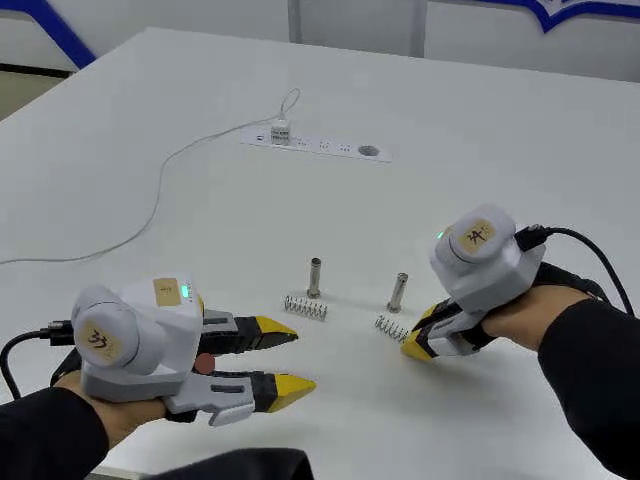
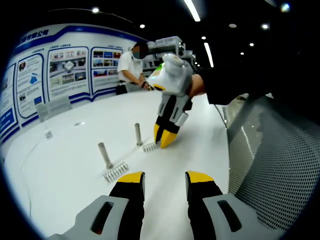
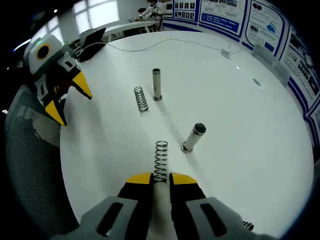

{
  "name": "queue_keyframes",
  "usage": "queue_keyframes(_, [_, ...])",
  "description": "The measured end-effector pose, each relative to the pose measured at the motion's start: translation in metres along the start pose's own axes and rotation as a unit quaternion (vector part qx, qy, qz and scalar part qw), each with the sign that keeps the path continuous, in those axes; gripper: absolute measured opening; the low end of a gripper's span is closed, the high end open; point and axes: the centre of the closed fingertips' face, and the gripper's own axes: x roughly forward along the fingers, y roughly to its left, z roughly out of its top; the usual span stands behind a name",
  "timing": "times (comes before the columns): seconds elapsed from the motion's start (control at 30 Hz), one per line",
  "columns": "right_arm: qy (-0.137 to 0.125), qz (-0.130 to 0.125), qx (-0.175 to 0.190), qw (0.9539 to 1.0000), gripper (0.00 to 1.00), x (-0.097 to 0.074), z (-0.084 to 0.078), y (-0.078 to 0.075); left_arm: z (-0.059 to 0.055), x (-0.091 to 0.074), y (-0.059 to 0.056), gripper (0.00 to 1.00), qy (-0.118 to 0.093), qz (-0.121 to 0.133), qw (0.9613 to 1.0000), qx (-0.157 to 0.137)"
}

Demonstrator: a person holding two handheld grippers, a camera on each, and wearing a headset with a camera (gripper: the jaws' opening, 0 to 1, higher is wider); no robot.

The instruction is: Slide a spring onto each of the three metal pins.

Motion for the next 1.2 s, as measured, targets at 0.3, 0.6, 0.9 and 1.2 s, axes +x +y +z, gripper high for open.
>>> queue_keyframes(0.3, [0.004,0.003,-0.007,1.0000,0.12,0.001,-0.001,0.001,-0.001,0.000,-0.001,0.33,0.005,-0.002,1.0000,0.001])
queue_keyframes(0.6, [-0.001,0.019,-0.011,0.9998,0.11,-0.007,0.003,0.008,0.001,0.002,0.000,0.33,0.008,-0.003,0.9999,0.006])
queue_keyframes(0.9, [-0.016,0.060,-0.083,0.9946,0.11,-0.029,0.023,0.041,0.006,0.011,-0.002,0.33,0.017,-0.018,0.9994,0.024])
queue_keyframes(1.2, [-0.018,0.098,-0.138,0.9854,0.11,-0.038,0.035,0.072,0.009,0.017,-0.008,0.32,0.019,-0.033,0.9986,0.036])
